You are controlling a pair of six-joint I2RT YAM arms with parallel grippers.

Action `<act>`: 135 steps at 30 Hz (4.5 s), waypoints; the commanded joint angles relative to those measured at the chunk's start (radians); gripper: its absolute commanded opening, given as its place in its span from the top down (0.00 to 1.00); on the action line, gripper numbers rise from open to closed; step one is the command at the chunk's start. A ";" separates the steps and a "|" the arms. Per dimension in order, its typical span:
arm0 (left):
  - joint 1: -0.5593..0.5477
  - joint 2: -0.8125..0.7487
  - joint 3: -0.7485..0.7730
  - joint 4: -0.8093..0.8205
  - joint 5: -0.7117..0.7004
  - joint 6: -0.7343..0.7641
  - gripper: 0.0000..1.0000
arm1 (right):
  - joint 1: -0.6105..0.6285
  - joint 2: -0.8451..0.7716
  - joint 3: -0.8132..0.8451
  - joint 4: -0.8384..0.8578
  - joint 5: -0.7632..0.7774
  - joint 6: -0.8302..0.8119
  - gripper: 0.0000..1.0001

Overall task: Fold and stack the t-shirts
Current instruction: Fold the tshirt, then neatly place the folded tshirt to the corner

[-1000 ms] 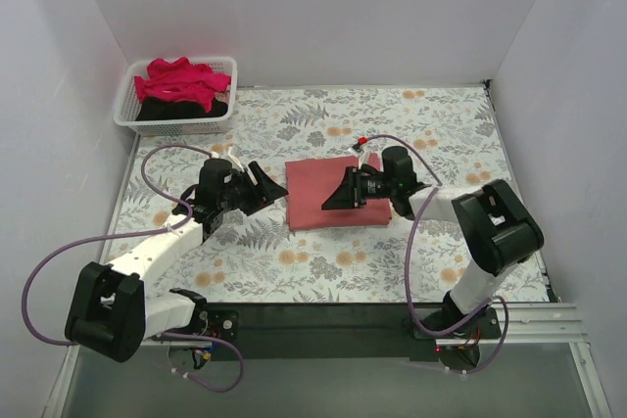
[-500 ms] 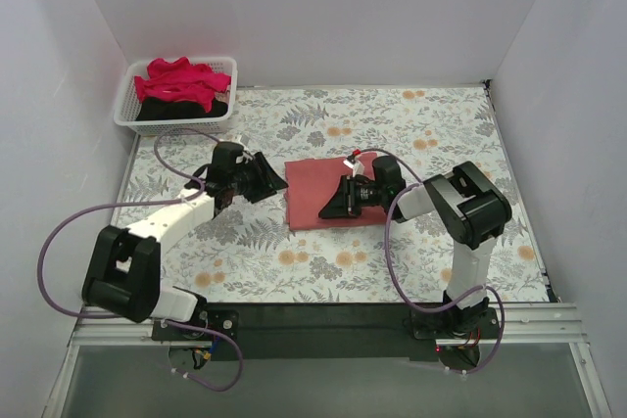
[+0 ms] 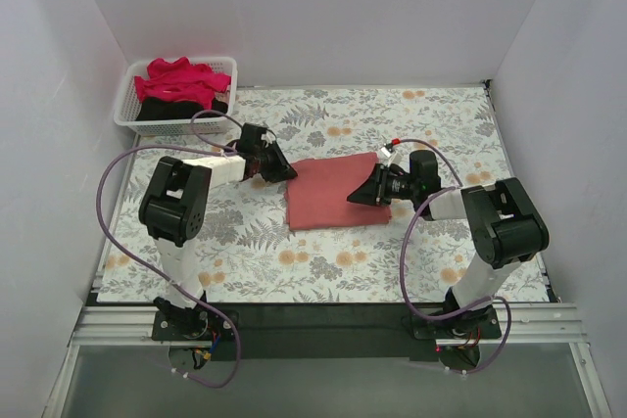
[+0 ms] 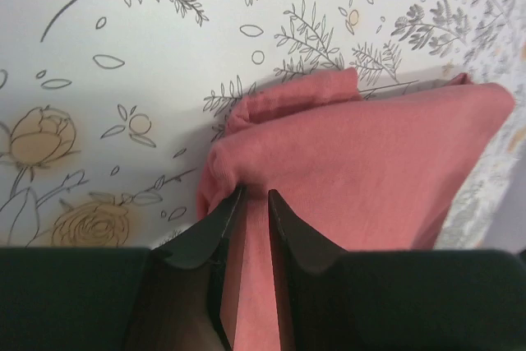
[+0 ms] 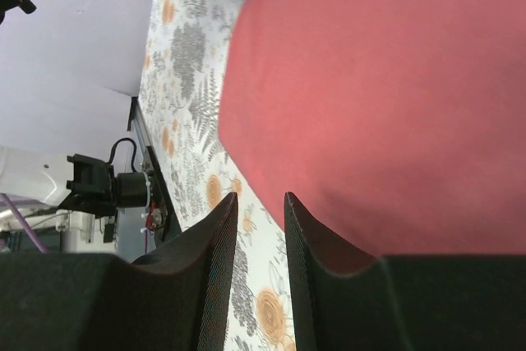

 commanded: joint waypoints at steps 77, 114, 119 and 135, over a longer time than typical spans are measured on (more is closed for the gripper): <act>-0.760 -0.091 0.005 0.211 -0.589 0.757 0.97 | -0.001 0.050 0.051 -0.222 0.239 0.083 0.60; -0.043 -0.714 -0.346 -0.215 -0.569 0.335 0.12 | -0.481 0.714 1.491 -0.940 1.141 -0.907 0.96; -0.043 -0.686 -0.344 -0.217 -0.563 0.335 0.12 | -0.495 0.707 1.494 -0.862 1.218 -0.867 0.46; -0.043 -0.787 -0.349 -0.217 -0.558 0.340 0.12 | -0.372 0.368 1.019 -0.782 0.857 -0.816 0.42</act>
